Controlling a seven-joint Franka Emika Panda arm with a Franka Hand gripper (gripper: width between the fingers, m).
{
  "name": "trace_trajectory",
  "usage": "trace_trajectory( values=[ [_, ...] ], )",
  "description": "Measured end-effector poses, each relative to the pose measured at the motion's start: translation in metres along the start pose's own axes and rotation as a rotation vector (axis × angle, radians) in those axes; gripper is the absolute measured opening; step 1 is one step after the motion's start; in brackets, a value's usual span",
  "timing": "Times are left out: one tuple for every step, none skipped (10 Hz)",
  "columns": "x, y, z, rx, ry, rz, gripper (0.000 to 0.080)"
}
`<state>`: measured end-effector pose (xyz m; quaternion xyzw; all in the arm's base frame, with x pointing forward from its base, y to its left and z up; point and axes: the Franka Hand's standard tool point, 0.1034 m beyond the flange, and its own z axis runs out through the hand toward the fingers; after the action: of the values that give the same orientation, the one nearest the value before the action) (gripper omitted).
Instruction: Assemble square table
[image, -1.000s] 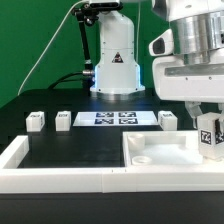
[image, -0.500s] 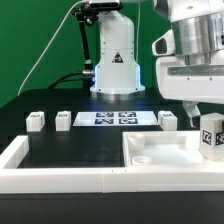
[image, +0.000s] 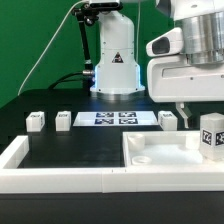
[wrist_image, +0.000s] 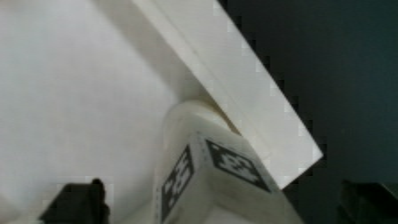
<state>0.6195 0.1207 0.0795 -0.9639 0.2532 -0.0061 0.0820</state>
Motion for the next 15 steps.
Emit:
trace_trajectory(
  values=[
    [0.001,-0.001,-0.001,-0.006,-0.016,-0.086,0.0649],
    [0.003,-0.003,-0.002,-0.004,-0.017,-0.178,0.0649],
    [0.002,-0.003,-0.002,-0.004,-0.020,-0.234,0.0649],
    [0.001,-0.003,-0.001,-0.007,-0.030,-0.340,0.0649],
    [0.002,-0.004,-0.001,-0.016,-0.035,-0.426,0.0649],
    [0.001,-0.005,-0.001,-0.024,-0.030,-0.475,0.0649],
    [0.004,-0.007,-0.002,-0.037,-0.007,-0.567,0.0649],
    [0.009,-0.007,-0.004,-0.047,0.023,-0.658,0.0649],
    [0.013,-0.005,-0.004,-0.050,0.049,-0.739,0.0649],
    [0.016,-0.001,-0.004,-0.050,0.060,-0.787,0.0649],
    [0.017,0.000,-0.004,-0.051,0.064,-0.796,0.0649],
    [0.017,-0.001,-0.003,-0.050,0.063,-0.795,0.0515],
    [0.017,0.000,-0.003,-0.051,0.063,-0.795,0.0377],
    [0.017,0.000,-0.003,-0.051,0.062,-0.795,0.0289],
    [0.017,0.000,-0.002,-0.051,0.061,-0.795,0.0289]
  ],
)
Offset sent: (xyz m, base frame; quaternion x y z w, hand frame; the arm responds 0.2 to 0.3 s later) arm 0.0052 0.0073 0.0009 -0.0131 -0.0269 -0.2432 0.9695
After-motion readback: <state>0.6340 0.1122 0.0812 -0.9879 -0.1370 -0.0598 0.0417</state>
